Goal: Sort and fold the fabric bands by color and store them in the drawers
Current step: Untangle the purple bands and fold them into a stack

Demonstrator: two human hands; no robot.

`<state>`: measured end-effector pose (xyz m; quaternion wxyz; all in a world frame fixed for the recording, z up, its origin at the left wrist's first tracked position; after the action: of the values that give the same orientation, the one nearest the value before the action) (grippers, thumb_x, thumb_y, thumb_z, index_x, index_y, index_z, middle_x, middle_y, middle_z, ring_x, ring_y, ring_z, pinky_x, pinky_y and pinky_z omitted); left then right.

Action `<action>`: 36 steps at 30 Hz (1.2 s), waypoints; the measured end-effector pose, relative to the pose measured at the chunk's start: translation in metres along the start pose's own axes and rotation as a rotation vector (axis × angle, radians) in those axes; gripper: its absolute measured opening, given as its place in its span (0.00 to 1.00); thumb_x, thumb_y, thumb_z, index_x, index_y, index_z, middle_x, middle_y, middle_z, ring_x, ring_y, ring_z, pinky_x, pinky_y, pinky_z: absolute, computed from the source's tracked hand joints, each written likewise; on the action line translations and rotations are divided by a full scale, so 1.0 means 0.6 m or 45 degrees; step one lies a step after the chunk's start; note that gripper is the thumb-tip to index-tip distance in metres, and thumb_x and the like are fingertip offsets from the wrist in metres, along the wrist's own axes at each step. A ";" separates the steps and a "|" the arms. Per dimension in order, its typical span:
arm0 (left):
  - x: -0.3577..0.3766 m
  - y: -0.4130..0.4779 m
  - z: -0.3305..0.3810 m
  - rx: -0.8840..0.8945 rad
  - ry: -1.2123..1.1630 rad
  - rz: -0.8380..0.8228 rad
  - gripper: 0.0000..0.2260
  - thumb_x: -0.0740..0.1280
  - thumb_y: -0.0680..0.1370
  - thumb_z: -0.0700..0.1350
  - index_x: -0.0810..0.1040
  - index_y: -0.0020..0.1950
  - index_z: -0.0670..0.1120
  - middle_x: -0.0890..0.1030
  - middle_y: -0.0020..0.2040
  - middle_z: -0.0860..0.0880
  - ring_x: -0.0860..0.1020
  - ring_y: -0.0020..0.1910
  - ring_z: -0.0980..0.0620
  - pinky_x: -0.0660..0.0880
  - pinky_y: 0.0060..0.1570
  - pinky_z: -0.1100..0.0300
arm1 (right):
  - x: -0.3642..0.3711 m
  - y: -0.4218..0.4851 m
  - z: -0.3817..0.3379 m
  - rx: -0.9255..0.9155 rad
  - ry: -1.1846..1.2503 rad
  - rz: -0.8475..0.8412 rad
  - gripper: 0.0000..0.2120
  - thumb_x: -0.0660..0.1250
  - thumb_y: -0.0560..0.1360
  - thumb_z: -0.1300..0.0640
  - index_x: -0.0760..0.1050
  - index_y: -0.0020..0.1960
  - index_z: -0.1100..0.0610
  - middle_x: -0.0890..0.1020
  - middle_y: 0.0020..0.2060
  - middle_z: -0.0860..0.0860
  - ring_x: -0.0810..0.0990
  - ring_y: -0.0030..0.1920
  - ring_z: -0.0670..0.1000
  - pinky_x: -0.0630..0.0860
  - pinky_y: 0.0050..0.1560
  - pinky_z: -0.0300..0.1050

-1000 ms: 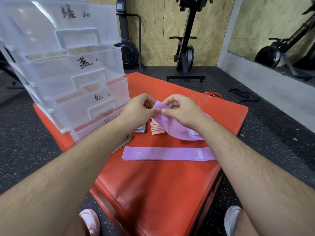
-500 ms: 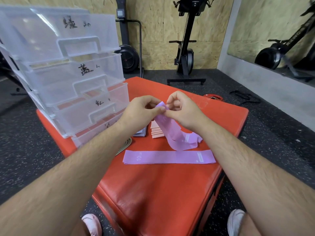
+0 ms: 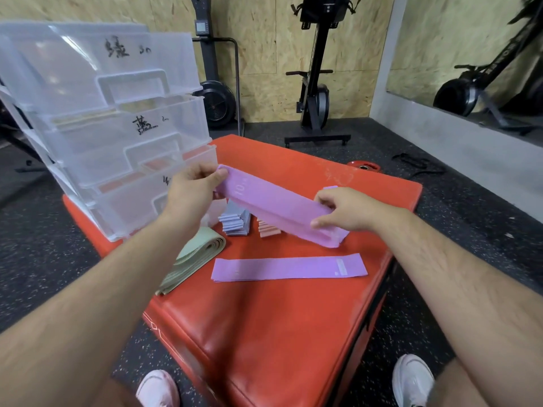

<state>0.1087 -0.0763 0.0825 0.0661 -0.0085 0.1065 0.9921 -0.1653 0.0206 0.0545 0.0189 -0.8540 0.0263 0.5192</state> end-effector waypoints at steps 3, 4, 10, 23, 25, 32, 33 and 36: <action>-0.025 0.002 -0.018 -0.116 -0.013 0.058 0.03 0.71 0.77 0.40 0.82 0.43 0.45 0.81 0.40 0.46 0.77 0.34 0.50 0.77 0.36 0.60 | -0.010 -0.021 0.034 0.094 0.017 -0.070 0.15 0.77 0.70 0.43 0.76 0.40 0.52 0.73 0.32 0.45 0.70 0.33 0.47 0.66 0.37 0.45; -0.028 -0.001 -0.024 -0.142 0.004 0.066 0.04 0.71 0.77 0.40 0.81 0.42 0.45 0.80 0.38 0.46 0.77 0.33 0.50 0.78 0.34 0.60 | -0.013 -0.029 0.043 0.103 0.041 -0.066 0.17 0.76 0.70 0.42 0.75 0.37 0.53 0.71 0.30 0.45 0.68 0.31 0.46 0.64 0.36 0.45; -0.044 -0.027 -0.058 -0.168 0.165 0.042 0.08 0.70 0.78 0.39 0.78 0.38 0.45 0.77 0.35 0.47 0.74 0.32 0.51 0.75 0.31 0.61 | -0.015 -0.057 0.080 0.128 0.457 0.055 0.12 0.72 0.77 0.50 0.81 0.43 0.60 0.81 0.39 0.51 0.77 0.39 0.46 0.75 0.45 0.45; -0.043 -0.097 -0.146 -0.128 0.573 -0.051 0.09 0.73 0.73 0.39 0.73 0.44 0.48 0.77 0.34 0.49 0.75 0.32 0.49 0.75 0.36 0.55 | 0.027 -0.103 0.105 0.242 0.430 0.142 0.17 0.73 0.69 0.67 0.79 0.52 0.50 0.80 0.52 0.48 0.80 0.39 0.51 0.79 0.45 0.48; -0.038 -0.104 -0.153 -0.033 0.725 -0.110 0.08 0.70 0.74 0.36 0.73 0.46 0.45 0.75 0.33 0.53 0.72 0.31 0.51 0.68 0.32 0.59 | 0.042 -0.104 0.110 0.254 0.304 0.105 0.12 0.74 0.69 0.66 0.81 0.47 0.51 0.83 0.50 0.51 0.82 0.43 0.55 0.78 0.47 0.47; -0.028 -0.113 -0.175 0.161 1.049 -0.227 0.07 0.67 0.73 0.33 0.77 0.44 0.45 0.76 0.38 0.49 0.73 0.39 0.48 0.61 0.38 0.63 | 0.077 -0.102 0.119 0.283 0.017 0.048 0.07 0.72 0.73 0.62 0.80 0.43 0.50 0.80 0.39 0.46 0.77 0.35 0.47 0.68 0.32 0.37; -0.027 -0.111 -0.176 0.169 1.084 -0.230 0.05 0.67 0.73 0.33 0.78 0.43 0.43 0.77 0.38 0.49 0.73 0.39 0.47 0.61 0.38 0.63 | 0.080 -0.102 0.120 0.283 -0.009 0.043 0.06 0.71 0.73 0.62 0.81 0.44 0.51 0.80 0.39 0.46 0.77 0.34 0.47 0.68 0.32 0.37; -0.028 -0.108 -0.186 0.209 1.187 -0.243 0.03 0.68 0.73 0.35 0.80 0.42 0.42 0.79 0.41 0.45 0.75 0.44 0.45 0.66 0.43 0.60 | 0.088 -0.101 0.122 0.268 -0.060 0.041 0.05 0.70 0.74 0.61 0.81 0.47 0.53 0.82 0.45 0.50 0.77 0.34 0.46 0.67 0.32 0.38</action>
<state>0.1343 -0.0393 -0.0397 0.1026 -0.4568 0.2013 0.8604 -0.2018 0.0840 -0.0258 0.1007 -0.8344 0.0940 0.5336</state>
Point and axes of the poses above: each hand's wrist, its own y-axis towards the middle knuckle, its own x-axis out of the palm, z = x × y, the point moved 3 cm from there along y, towards the middle knuckle
